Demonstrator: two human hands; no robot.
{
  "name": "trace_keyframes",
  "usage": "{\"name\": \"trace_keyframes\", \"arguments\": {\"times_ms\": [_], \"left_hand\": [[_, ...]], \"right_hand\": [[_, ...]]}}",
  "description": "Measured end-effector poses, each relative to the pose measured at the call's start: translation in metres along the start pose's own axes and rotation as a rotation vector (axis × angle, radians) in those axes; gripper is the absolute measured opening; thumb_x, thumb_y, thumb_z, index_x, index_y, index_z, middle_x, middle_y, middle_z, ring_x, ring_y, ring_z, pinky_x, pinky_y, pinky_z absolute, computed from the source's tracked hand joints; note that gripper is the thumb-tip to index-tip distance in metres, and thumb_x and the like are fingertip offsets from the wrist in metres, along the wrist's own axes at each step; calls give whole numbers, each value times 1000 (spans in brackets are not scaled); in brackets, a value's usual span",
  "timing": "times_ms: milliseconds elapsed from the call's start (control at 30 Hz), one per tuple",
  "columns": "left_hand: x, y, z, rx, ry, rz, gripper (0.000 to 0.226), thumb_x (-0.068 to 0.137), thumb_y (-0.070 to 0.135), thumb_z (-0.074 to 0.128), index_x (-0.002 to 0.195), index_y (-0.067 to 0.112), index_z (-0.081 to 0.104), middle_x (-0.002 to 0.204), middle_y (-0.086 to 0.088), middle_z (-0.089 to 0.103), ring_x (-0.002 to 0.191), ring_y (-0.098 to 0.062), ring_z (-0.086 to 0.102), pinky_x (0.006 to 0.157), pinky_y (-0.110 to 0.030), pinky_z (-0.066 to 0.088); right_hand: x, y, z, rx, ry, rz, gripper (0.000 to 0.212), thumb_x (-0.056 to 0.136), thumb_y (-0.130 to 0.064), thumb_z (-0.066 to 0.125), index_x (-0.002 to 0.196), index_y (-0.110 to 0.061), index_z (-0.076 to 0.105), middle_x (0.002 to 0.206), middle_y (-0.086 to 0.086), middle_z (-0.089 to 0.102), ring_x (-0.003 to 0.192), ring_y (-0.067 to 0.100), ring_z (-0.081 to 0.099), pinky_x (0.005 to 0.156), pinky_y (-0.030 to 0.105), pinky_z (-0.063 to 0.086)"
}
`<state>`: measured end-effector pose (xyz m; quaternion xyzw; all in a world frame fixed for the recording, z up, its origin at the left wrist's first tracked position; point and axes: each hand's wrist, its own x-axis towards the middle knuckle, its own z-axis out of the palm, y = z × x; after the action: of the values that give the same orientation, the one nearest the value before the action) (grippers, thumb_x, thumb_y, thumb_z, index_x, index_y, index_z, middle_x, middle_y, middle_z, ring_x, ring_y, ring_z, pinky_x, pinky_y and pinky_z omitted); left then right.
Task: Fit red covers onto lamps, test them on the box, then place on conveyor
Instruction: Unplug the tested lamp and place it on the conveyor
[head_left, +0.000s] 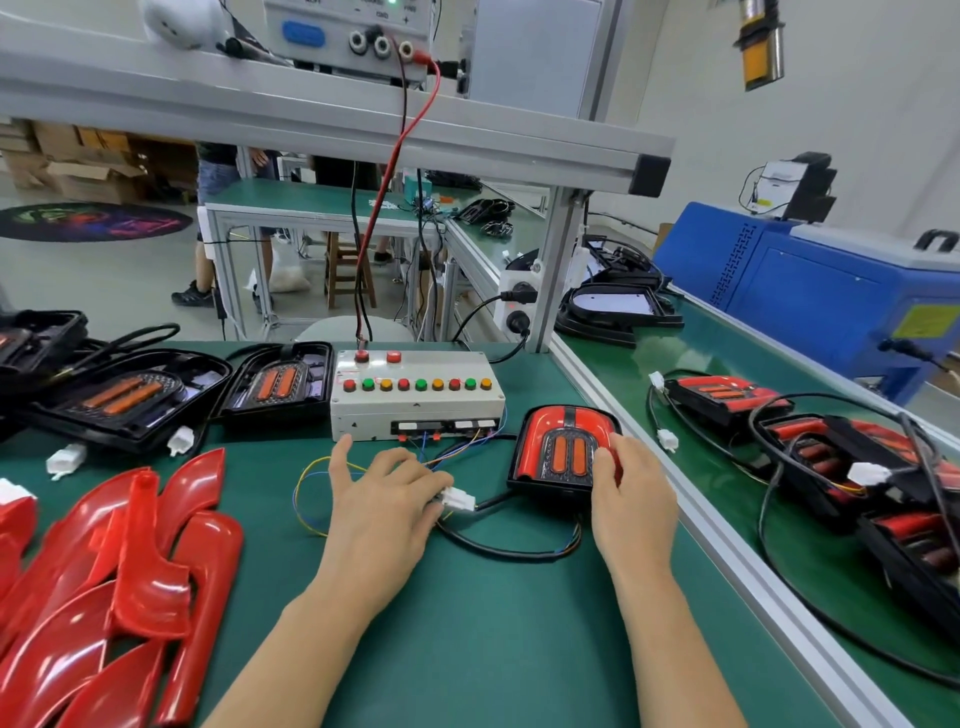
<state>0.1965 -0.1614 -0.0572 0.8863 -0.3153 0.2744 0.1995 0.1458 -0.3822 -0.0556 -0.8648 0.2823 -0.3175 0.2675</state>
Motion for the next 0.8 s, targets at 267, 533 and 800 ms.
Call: {"name": "trace_keyframes", "arguments": {"times_ms": [267,533,800], "left_hand": [[-1,-2,0,-28,-7,-45,23,67,11,85,85,21,75,80,11,71,92,-22,68,99,-67,24],[-2,-8,-1,-162,-33,-113,22,76,10,77,95,21,73,88,10,70,102,-21,63,108,-55,5],[-3,-10,1,-135,-104,-76,13,81,28,67,93,27,71,90,17,69,110,-16,59,112,-49,-3]], "right_hand": [[-36,-48,12,-71,-44,-540,35,88,-42,57,115,-24,69,117,-12,68,127,18,52,113,50,-13],[-51,-61,28,-183,-296,-661,29,91,-44,58,113,-28,67,105,-17,71,127,16,51,109,55,-22],[-52,-55,33,-177,-274,-688,21,92,-37,57,103,-25,71,89,-11,71,105,18,61,111,52,-12]]}}
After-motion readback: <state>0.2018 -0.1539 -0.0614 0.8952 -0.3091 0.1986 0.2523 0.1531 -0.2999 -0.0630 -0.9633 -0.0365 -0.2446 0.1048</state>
